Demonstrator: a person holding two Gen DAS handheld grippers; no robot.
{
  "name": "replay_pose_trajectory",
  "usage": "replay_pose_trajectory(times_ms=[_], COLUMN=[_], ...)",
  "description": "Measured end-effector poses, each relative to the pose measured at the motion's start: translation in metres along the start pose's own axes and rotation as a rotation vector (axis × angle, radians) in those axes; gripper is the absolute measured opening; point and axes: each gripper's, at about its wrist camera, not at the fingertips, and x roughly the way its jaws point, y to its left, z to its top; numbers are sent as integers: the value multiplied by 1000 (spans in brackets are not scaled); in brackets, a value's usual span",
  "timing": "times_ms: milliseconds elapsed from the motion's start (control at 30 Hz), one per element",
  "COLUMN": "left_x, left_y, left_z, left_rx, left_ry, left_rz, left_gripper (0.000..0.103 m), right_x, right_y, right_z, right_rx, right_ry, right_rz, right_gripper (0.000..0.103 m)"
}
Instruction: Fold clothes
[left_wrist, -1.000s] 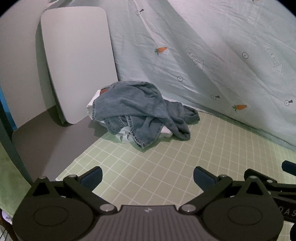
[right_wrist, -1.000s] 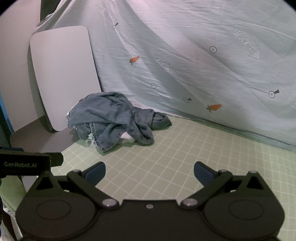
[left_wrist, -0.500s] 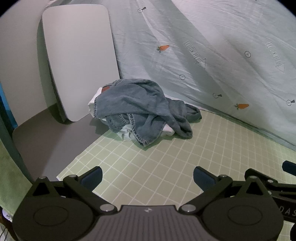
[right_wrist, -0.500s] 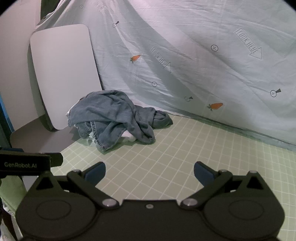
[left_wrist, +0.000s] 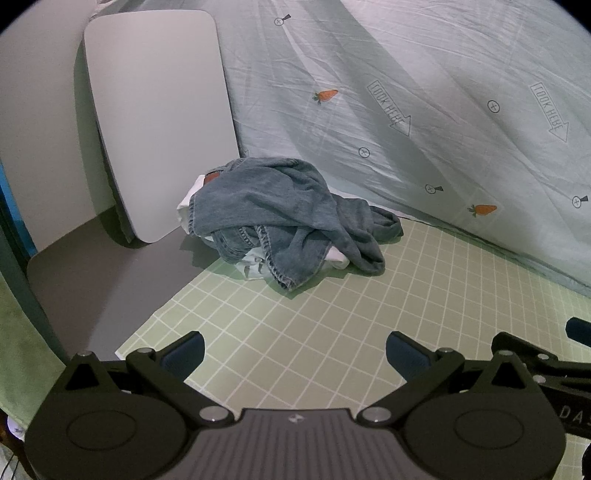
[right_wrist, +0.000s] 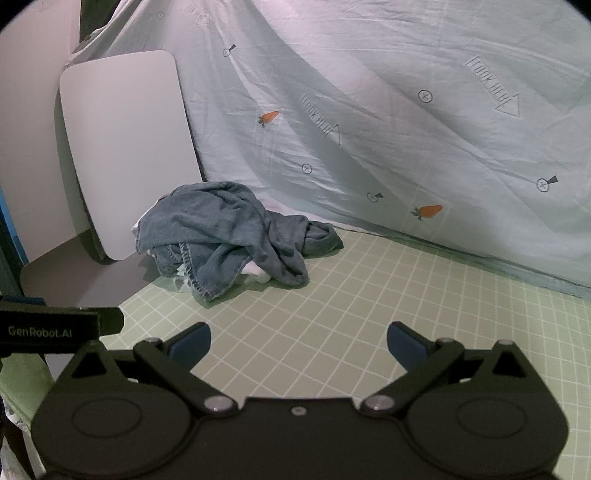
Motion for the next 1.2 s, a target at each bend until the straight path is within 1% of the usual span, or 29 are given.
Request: replay_pose_trajectory(times_ms=[467,667,833,1033,1200], left_x=[0,6,20,48,79], left_y=[1,-1,-6,-8,-3], left_z=[0,-2,1,20,50], left_rx=[10,6,12,2,-33], left_ry=[10,39,69,94,92], left_rz=[-4,-3,-13,-17,2], left_gripper=[103,103,103,103,103], right_x=[-1,1,8,35,67], right_y=[0,1,-6,-19,-26], right_z=[-1,-8,-5,8,29], right_rx=[1,-3,6,4,-16], right_ry=[-2,14,20,22,29], right_rz=[-2,-5,-24,-48,-41], right_gripper=[103,103,103,103,103])
